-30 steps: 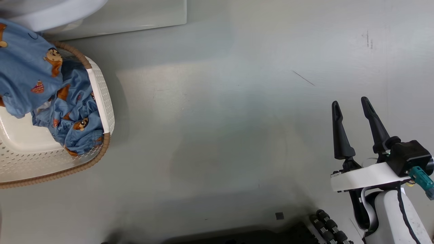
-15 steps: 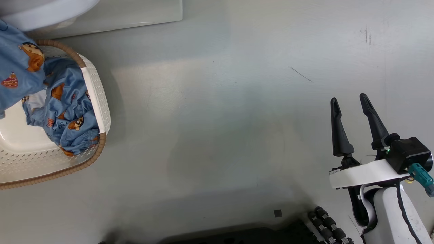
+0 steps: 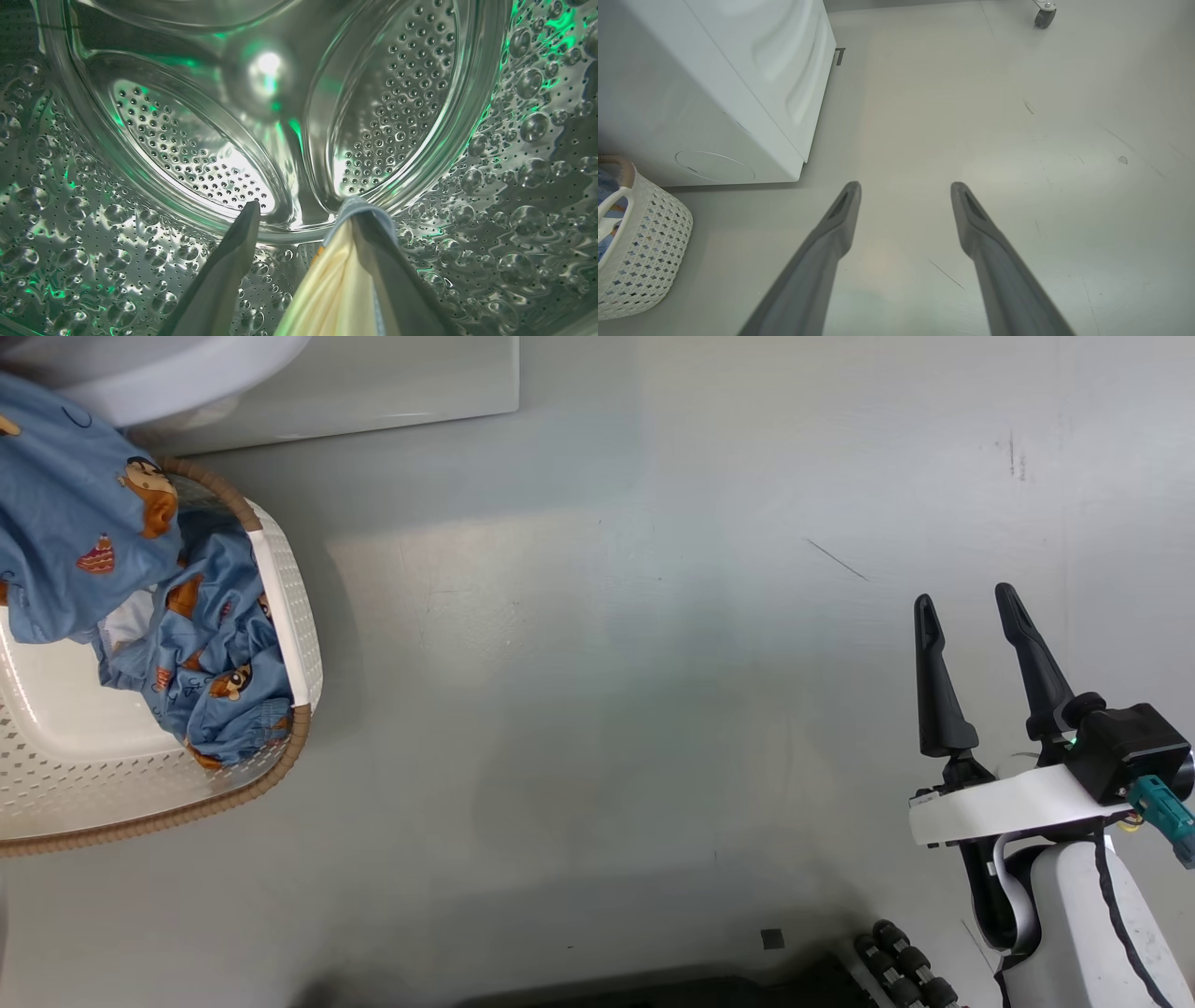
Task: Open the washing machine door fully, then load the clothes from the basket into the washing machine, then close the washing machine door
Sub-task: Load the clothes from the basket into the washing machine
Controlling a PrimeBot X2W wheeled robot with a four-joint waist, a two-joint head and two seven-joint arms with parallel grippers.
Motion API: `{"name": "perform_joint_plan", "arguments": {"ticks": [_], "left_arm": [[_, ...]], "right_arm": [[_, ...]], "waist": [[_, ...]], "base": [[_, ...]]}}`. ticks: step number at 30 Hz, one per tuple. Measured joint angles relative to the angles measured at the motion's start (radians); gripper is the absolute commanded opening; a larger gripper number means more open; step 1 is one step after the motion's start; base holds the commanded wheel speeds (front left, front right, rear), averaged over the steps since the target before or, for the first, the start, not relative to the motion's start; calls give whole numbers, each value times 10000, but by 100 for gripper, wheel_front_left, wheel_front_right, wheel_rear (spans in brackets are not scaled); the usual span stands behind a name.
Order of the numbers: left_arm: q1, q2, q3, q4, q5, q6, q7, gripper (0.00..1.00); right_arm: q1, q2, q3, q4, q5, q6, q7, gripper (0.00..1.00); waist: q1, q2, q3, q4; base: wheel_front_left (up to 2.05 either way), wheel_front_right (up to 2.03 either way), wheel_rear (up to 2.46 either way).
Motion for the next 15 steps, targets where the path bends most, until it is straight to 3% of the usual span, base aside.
{"name": "perform_joint_plan", "arguments": {"ticks": [15], "left_arm": [[436,-291,96,318,-82,0,-2,100]], "right_arm": [[-178,2,-153,188,-2,0,0,100]], "waist": [[-1,0,-632,298]], "base": [[0,0,0]]}}
